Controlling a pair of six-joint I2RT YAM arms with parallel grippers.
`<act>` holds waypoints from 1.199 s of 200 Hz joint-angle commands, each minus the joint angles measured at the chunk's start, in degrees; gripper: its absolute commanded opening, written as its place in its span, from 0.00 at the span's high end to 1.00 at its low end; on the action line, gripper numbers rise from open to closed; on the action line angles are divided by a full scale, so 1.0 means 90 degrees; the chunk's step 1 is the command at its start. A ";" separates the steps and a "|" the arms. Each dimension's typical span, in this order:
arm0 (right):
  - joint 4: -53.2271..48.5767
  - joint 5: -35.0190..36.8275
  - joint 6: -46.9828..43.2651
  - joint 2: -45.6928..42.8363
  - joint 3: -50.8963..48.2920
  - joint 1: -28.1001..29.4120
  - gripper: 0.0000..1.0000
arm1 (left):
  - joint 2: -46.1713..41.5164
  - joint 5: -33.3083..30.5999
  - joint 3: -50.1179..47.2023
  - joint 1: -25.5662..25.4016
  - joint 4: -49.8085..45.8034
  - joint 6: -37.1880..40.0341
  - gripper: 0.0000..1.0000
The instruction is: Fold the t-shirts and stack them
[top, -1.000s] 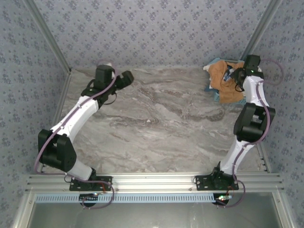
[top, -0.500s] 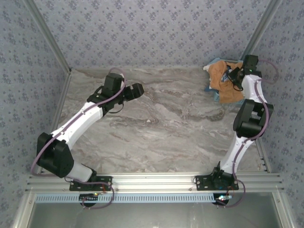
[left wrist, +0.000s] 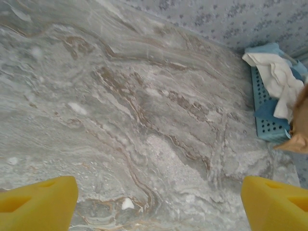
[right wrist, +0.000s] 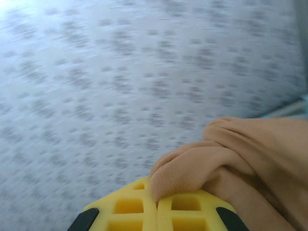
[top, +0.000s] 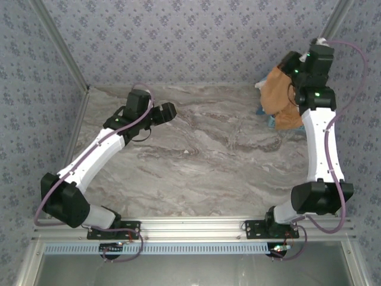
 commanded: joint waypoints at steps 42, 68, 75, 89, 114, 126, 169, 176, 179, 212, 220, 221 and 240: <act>-0.0124 0.0610 -0.1010 -0.0210 -0.0159 0.3331 1.00 | -0.0654 -0.1484 0.0430 0.0537 -0.1339 -0.0110 0.11; 0.0354 -0.0488 -0.0720 0.0495 -0.1023 0.4277 1.00 | -0.0980 -0.1618 0.0201 0.0846 -0.1905 -0.0310 0.11; 0.0322 -0.0896 -0.0650 0.0829 -0.1035 0.4494 0.94 | -0.1107 -0.1663 0.0077 0.0901 -0.1990 -0.0351 0.10; 0.0222 -0.1576 -0.0529 0.1499 -0.0931 0.4813 0.71 | -0.1343 -0.1613 -0.0170 0.1013 -0.2123 -0.0388 0.10; 0.0035 -0.1667 -0.0398 0.1678 -0.0981 0.4913 0.50 | -0.1502 -0.1059 -0.0494 0.1183 -0.2455 -0.0306 0.10; -0.0096 -0.1359 -0.0293 0.1428 -0.1276 0.4756 0.44 | -0.1494 -0.0830 -0.0662 0.1184 -0.2716 -0.0292 0.10; -0.1204 -0.0404 0.0587 -0.0017 -0.3601 0.3501 0.44 | -0.1561 0.0457 -0.1919 0.1132 -0.3079 -0.0105 0.16; -0.1487 -0.0294 0.0750 -0.0289 -0.4124 0.3276 0.46 | -0.1548 0.0572 -0.2129 0.1098 -0.3180 -0.0096 0.18; -0.1592 -0.0306 0.0807 -0.0386 -0.4290 0.3184 0.47 | -0.1542 0.0592 -0.2208 0.1082 -0.3234 -0.0102 0.18; -0.2636 -0.0390 0.0977 -0.0989 -0.5365 0.2597 0.48 | -0.1326 0.0527 -0.2971 0.0692 -0.3555 -0.0384 0.20; -0.2747 -0.0504 0.0946 -0.1001 -0.5520 0.2561 0.47 | -0.1292 0.0561 -0.3098 0.0652 -0.3431 -0.0486 0.20; -0.2754 -0.0510 0.0935 -0.1001 -0.5536 0.2560 0.47 | -0.1286 0.0567 -0.3113 0.0650 -0.3413 -0.0497 0.20; -0.2753 -0.0672 0.0952 -0.0971 -0.5845 0.2555 0.45 | -0.1115 0.0734 -0.3360 0.0647 -0.2838 -0.0750 0.21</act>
